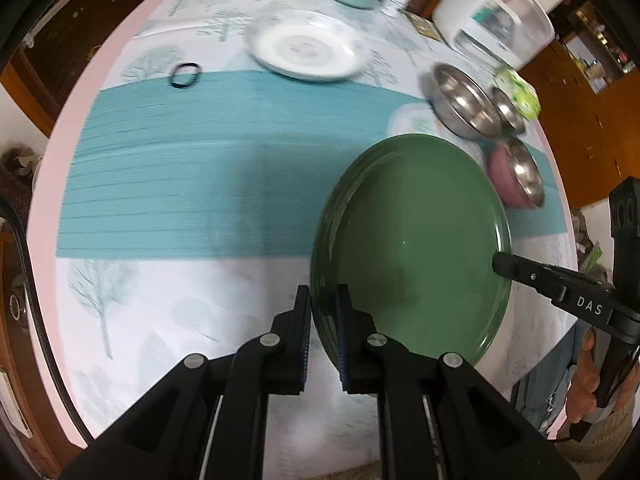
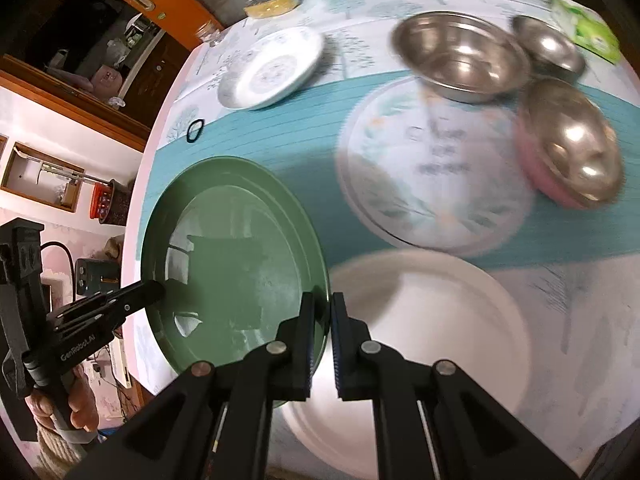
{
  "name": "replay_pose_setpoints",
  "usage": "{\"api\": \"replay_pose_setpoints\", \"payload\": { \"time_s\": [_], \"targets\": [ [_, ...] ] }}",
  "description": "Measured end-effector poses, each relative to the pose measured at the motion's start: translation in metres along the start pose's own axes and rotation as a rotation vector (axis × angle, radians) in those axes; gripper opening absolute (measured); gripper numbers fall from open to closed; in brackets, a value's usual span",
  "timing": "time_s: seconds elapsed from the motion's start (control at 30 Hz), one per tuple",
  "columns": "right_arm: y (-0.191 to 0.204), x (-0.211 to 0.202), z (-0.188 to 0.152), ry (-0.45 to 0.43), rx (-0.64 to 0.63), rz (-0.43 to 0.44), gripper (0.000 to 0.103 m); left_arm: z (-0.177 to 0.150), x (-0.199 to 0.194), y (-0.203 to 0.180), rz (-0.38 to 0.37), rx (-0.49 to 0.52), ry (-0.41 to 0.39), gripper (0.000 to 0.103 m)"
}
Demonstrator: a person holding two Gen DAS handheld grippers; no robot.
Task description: Organize plates and bowls
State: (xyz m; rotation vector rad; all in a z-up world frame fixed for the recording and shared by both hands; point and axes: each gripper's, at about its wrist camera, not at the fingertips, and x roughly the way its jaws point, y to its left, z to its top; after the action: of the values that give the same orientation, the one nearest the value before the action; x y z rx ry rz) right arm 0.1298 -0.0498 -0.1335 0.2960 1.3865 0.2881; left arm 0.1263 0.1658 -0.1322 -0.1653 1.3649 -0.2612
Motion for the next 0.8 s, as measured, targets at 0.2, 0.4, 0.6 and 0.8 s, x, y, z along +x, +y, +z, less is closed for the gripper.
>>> {"api": "replay_pose_setpoints", "payload": {
  "time_s": [0.2,0.4,0.6,0.8],
  "targets": [
    [-0.05,-0.022,-0.03,0.01,-0.004,-0.03,0.008,-0.033,0.024,-0.055,-0.02,0.003,0.046,0.009],
    [-0.098,-0.015,-0.053,0.053,0.0,-0.038,0.008,-0.063,0.055,-0.086,0.001,-0.004,0.111,0.01],
    [-0.125,0.006,-0.065,0.105,0.015,-0.036,0.008,-0.079,0.077,-0.1,0.047,-0.01,0.142,0.01],
    [-0.13,0.018,-0.063,0.132,0.004,-0.031,0.009,-0.079,0.087,-0.1,0.06,-0.042,0.154,0.01]
  ]
}}
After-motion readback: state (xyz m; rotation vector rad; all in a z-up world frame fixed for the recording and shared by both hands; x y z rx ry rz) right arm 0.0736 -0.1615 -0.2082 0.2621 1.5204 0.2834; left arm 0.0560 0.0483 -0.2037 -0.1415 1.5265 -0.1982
